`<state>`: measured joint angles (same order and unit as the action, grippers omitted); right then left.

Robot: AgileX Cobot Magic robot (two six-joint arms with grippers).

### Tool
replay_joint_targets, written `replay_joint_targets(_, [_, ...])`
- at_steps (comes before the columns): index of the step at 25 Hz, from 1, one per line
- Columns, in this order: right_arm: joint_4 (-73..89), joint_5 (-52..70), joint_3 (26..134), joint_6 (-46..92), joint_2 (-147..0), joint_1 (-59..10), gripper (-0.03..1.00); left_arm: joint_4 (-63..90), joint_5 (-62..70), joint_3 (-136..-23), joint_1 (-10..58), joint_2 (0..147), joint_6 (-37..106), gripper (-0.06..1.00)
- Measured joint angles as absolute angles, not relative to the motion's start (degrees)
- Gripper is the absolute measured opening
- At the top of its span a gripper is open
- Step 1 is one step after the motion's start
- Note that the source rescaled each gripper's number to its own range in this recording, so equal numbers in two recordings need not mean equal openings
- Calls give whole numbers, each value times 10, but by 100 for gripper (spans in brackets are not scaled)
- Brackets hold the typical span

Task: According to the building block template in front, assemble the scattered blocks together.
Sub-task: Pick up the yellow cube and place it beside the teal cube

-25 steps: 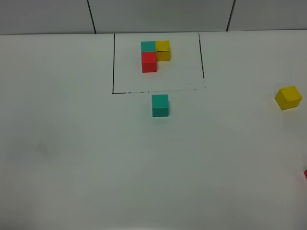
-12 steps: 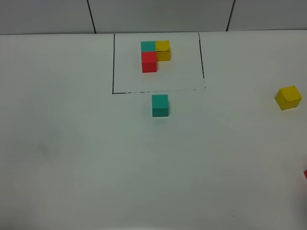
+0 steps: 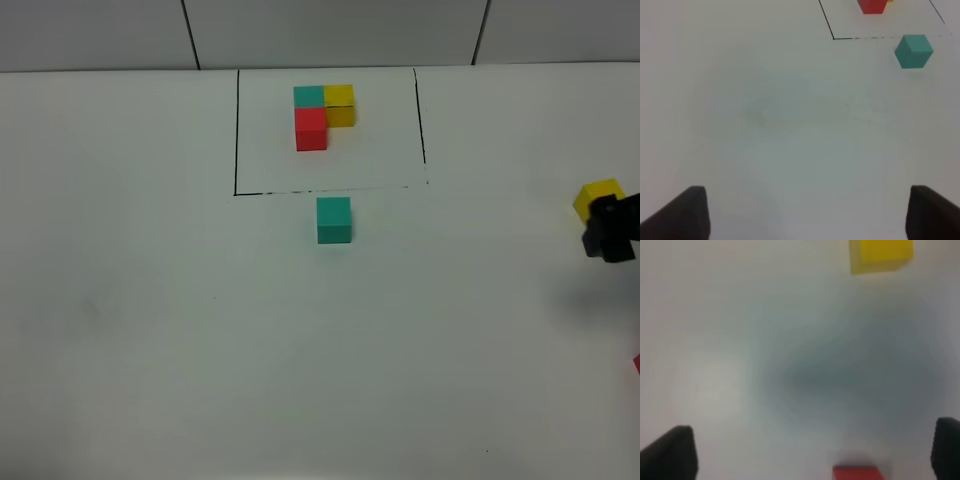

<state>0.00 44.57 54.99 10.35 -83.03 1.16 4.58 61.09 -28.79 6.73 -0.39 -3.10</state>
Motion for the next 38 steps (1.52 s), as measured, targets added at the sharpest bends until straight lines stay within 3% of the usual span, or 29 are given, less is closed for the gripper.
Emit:
replay_joint_targets(5, [-14,445,647,138,-965,24,95,46,611,-288,67,-4,-31,74])
replay_joint_targets(15, [51,468,769,263,-1101,87,96,46,611,-288,67,-4,-32,74])
replay_joint_targets(38, [50,457,849,324,-1212,123,95,46,612,-287,67,-3,-32,74])
